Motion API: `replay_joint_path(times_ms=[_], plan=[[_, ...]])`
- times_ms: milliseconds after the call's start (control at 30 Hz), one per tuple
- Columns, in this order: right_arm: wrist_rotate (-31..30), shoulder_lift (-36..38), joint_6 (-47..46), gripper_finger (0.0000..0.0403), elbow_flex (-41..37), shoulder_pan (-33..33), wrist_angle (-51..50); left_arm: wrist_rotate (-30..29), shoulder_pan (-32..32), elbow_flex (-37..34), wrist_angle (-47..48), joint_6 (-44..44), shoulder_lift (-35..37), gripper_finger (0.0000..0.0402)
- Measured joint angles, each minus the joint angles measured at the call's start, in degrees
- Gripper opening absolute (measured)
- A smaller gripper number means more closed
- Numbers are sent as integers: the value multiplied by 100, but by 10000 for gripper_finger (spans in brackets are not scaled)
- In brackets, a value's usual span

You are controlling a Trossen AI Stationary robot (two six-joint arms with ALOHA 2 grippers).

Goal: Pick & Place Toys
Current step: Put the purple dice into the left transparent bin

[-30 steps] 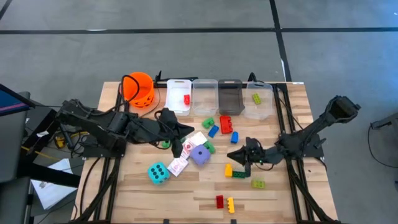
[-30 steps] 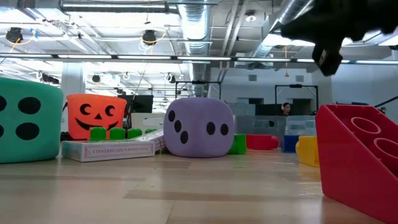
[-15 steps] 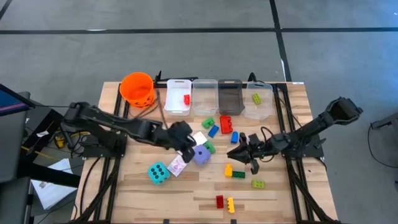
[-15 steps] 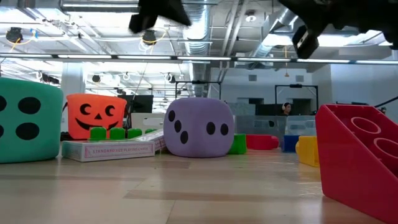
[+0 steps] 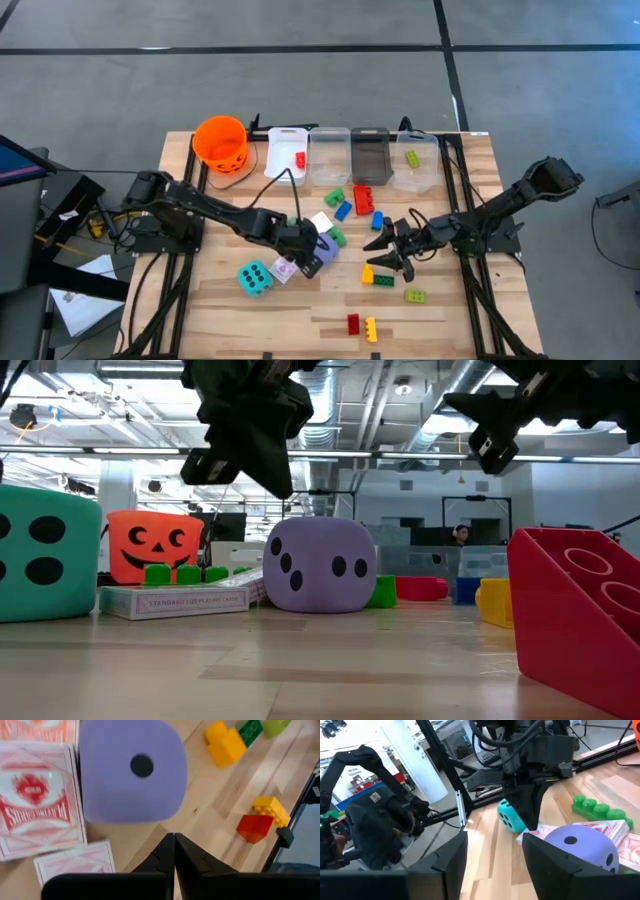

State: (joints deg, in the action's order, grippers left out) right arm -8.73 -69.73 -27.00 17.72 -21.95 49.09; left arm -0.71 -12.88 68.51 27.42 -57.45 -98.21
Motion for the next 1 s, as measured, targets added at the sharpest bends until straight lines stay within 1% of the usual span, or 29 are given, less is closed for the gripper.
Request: replay_joint_path(times_ms=[200,467,900,1000], plan=[[-2,0,0,195,0,1,-65,55,41,0,150,-26,-20,0],[-4,0,2,188,0,122,-146,-79,181,-9,550,7,-78,0],[-15,0,2,184,0,150,-196,-494,435,-4,537,39,-94,0],[-15,0,2,184,0,150,-198,-474,439,-4,553,61,-93,0]])
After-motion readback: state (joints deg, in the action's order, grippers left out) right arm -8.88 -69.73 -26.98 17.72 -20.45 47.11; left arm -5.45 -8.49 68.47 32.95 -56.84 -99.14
